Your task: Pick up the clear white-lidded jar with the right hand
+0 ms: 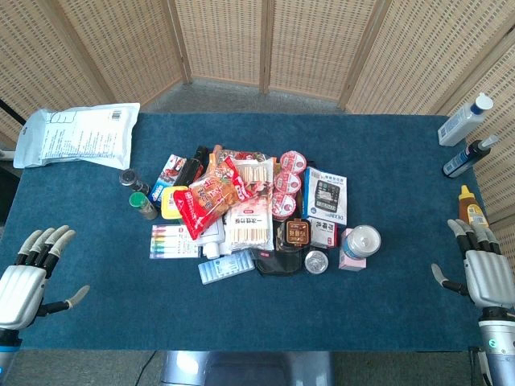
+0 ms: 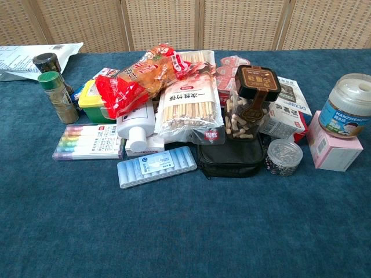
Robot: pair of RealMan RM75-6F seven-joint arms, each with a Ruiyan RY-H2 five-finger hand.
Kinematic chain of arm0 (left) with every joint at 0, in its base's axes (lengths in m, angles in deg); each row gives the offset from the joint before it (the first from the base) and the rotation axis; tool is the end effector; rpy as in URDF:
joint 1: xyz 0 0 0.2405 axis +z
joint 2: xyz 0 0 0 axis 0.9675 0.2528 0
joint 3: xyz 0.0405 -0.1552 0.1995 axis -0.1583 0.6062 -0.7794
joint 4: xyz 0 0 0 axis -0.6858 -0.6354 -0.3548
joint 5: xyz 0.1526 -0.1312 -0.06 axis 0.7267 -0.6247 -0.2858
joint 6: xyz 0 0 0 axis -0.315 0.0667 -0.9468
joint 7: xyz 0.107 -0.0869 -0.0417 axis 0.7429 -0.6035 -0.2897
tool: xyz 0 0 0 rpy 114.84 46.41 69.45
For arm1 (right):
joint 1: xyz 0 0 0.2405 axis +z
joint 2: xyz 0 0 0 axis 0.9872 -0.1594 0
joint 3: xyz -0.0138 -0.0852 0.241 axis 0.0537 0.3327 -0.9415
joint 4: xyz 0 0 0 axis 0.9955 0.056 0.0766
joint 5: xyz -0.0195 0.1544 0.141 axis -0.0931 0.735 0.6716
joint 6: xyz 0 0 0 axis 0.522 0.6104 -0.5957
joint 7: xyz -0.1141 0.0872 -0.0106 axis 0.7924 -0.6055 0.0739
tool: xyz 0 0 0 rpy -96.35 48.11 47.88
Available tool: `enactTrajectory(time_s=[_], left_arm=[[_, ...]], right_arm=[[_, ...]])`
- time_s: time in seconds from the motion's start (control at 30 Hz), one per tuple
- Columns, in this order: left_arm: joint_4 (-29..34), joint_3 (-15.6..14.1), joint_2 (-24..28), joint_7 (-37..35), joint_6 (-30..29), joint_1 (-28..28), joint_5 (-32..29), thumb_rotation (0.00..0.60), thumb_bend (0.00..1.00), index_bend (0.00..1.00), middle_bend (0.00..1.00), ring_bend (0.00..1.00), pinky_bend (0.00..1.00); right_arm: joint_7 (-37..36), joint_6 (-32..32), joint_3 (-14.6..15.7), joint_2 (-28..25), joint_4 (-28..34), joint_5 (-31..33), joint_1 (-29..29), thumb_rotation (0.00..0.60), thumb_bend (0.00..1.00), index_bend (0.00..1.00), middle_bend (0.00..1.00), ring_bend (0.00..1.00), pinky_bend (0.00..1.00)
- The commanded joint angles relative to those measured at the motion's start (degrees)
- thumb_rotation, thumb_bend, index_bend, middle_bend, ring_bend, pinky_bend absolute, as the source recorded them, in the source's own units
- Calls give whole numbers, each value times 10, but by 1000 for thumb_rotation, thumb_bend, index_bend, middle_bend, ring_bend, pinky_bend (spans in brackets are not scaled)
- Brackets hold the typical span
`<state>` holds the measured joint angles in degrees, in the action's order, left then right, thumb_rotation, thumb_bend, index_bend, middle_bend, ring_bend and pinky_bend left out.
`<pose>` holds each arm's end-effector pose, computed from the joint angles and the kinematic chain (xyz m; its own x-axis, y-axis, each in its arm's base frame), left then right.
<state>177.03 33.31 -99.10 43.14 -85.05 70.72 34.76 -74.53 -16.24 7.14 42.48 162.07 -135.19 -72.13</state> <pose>-0.2654 0.1609 0.1527 0.3392 0.0492 0.9394 0.9328 -0.1466 -0.3291 -0.3150 -0.2112 0.1662 0.4100 -0.0491 0.9108 -0.9060 0.0930 0.4129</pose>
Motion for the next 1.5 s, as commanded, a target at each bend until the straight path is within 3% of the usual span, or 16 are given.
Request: enactTrajectory(time_s=[0.03, 0.23, 0.47, 0.77, 1.0, 1.5], left_arm=[[0, 1, -1, 1, 2, -2, 0, 418, 282, 12, 62, 0, 0], [-1, 1, -3, 0, 5, -3, -3, 418, 282, 11, 62, 1, 0], [14, 10, 13, -12, -3, -13, 15, 417, 282, 10, 59, 1, 0], [43, 14, 43, -39, -2, -29, 45, 417, 283, 6, 56, 1, 0], [41, 13, 44, -39, 0, -32, 45, 414, 283, 4, 56, 1, 0], [48, 4, 53, -29, -18, -18, 49, 417, 284, 3, 54, 1, 0]], right_arm=[[-6, -1, -1, -1, -2, -5, 0, 483, 347, 0, 108, 0, 0], [-36, 12, -1, 2, -8, -7, 3, 487, 345, 0, 109, 0, 0], [-159, 40, 8, 0, -19, -37, 6, 483, 346, 0, 105, 0, 0], [-278, 80, 30, 17, -53, -71, 17, 477, 333, 0, 0, 0, 0], [-304, 100, 35, 54, -87, -82, 31, 474, 293, 0, 0, 0, 0], [-360, 146, 12, 113, -161, -81, 87, 473, 280, 0, 0, 0, 0]])
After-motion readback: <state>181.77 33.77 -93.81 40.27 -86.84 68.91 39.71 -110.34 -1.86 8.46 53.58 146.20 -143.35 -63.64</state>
